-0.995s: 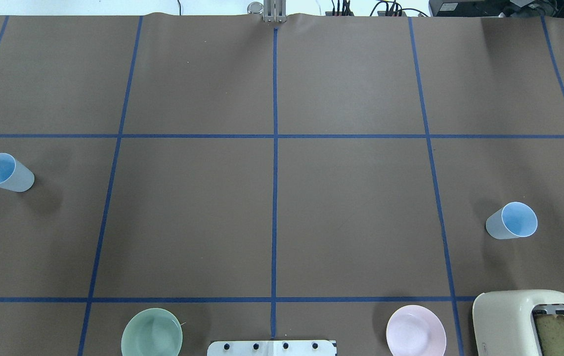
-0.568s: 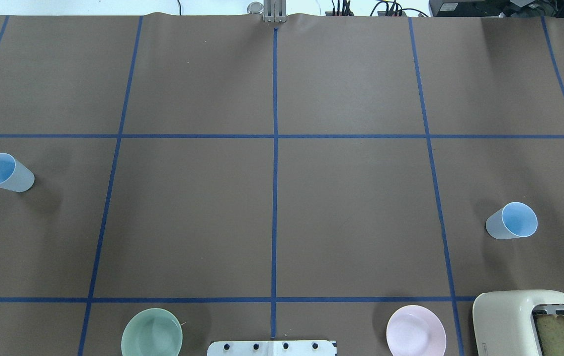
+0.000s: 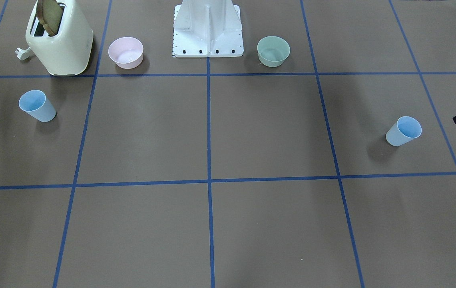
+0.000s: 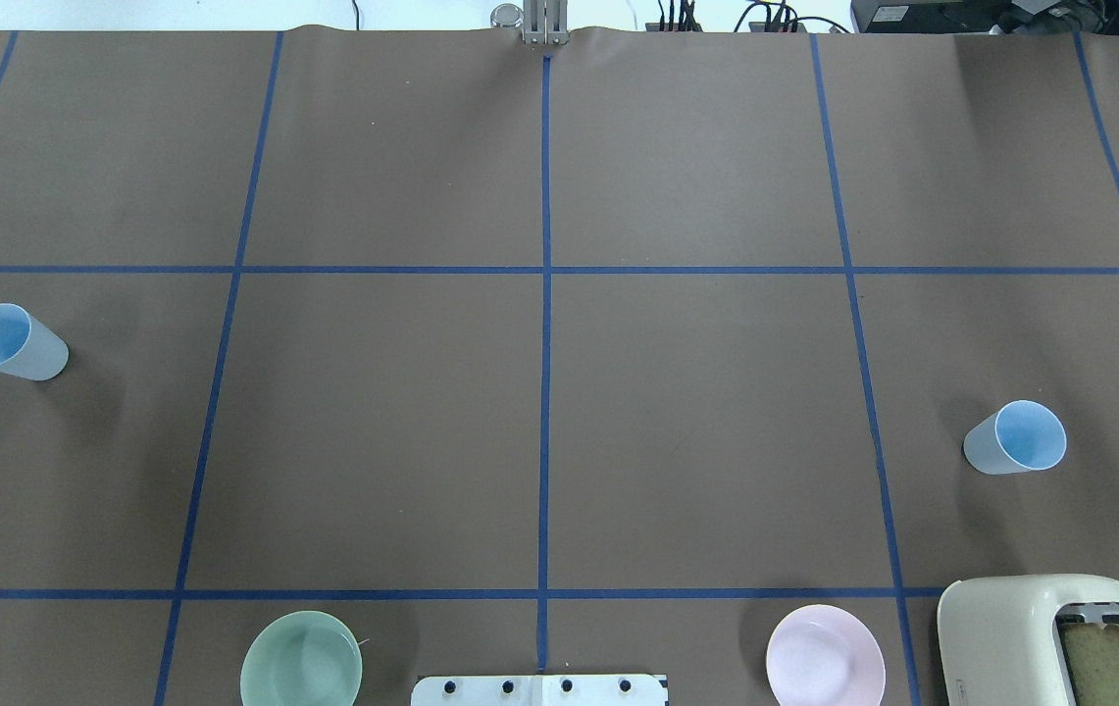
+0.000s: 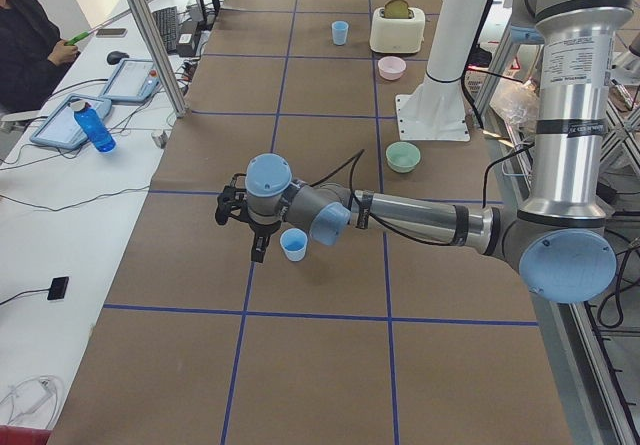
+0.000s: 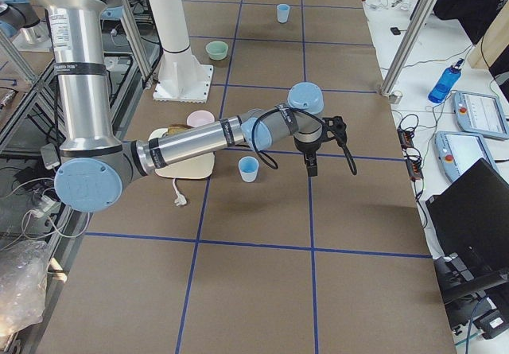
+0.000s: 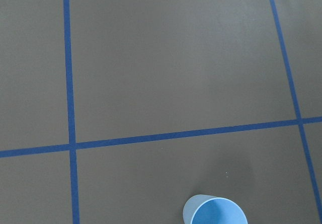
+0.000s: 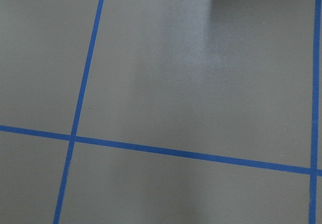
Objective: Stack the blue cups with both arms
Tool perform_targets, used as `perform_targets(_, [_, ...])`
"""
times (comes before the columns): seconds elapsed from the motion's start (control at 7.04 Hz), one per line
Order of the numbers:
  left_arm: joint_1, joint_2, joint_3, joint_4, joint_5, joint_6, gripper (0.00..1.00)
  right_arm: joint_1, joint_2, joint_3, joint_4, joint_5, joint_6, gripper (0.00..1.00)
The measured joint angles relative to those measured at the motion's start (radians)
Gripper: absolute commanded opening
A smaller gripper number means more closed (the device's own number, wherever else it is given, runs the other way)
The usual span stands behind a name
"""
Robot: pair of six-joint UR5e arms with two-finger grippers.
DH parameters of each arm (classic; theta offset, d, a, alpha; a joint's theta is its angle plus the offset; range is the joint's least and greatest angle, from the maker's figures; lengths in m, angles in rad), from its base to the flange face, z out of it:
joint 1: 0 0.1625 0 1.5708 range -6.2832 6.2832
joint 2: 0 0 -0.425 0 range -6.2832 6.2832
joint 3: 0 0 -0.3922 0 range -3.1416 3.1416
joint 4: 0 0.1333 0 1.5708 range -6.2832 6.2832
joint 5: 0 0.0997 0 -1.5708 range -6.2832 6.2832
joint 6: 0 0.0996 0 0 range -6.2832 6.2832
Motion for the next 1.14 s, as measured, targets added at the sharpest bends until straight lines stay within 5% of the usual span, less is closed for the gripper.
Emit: perform_targets(1.14, [0.164,-0.021,0.103,-0.116,0.077,-0.09,0.98,0.0,-0.014,0.023,-0.001,0.021,0.032,1.0])
